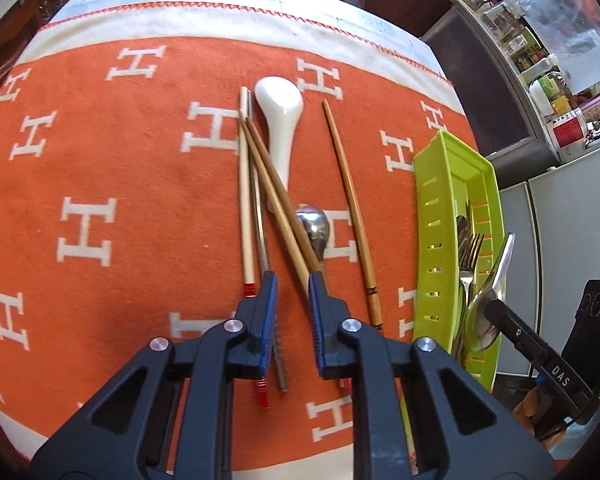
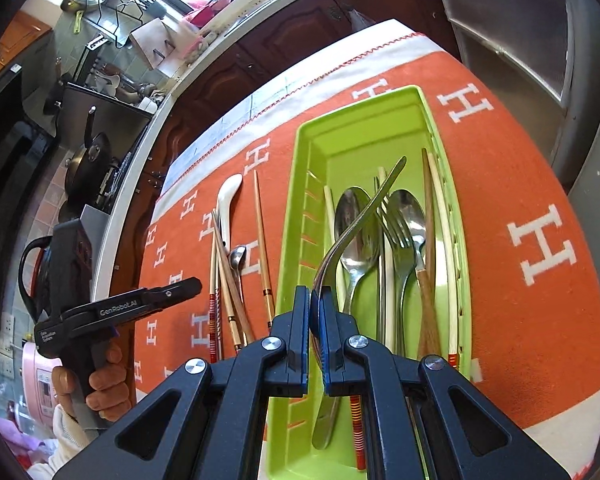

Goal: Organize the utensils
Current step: 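Carry the bent spoon over and lower it into the green tray, then grasp a red-tipped wooden chopstick with the left tool while the right tool releases the spoon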

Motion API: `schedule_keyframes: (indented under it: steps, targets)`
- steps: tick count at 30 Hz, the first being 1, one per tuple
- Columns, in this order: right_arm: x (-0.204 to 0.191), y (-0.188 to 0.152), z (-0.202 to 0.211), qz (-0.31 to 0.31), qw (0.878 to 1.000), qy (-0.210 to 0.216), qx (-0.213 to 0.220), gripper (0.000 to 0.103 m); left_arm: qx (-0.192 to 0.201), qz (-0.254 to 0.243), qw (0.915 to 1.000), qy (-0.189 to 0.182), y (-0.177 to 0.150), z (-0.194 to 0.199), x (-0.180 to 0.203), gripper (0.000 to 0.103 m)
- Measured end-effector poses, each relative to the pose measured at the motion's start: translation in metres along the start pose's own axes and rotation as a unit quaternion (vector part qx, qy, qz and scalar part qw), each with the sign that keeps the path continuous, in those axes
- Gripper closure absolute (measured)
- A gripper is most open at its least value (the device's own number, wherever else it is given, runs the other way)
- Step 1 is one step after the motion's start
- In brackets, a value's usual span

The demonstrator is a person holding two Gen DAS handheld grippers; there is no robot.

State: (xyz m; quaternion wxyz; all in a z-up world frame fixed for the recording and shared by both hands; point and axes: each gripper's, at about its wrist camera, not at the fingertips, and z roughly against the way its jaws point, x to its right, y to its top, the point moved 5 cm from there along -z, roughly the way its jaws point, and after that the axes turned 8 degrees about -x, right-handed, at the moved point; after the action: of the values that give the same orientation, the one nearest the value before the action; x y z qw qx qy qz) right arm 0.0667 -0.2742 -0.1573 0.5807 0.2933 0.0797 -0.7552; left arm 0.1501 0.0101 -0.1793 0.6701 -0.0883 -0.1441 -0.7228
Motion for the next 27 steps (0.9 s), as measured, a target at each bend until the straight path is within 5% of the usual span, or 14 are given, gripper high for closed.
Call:
schedule_keyframes:
  steps: [17,27]
  targets:
    - [0.018,0.001,-0.009,-0.027,1.000,-0.011,-0.009,0.098,-0.032,-0.005,0.9979,0.056,-0.004,-0.034,0.018,0.091]
    - [0.030,0.001,-0.010,-0.034,0.999,-0.038,0.001,0.084,-0.005,-0.010,0.9973,0.072,-0.013,-0.023,0.020,0.099]
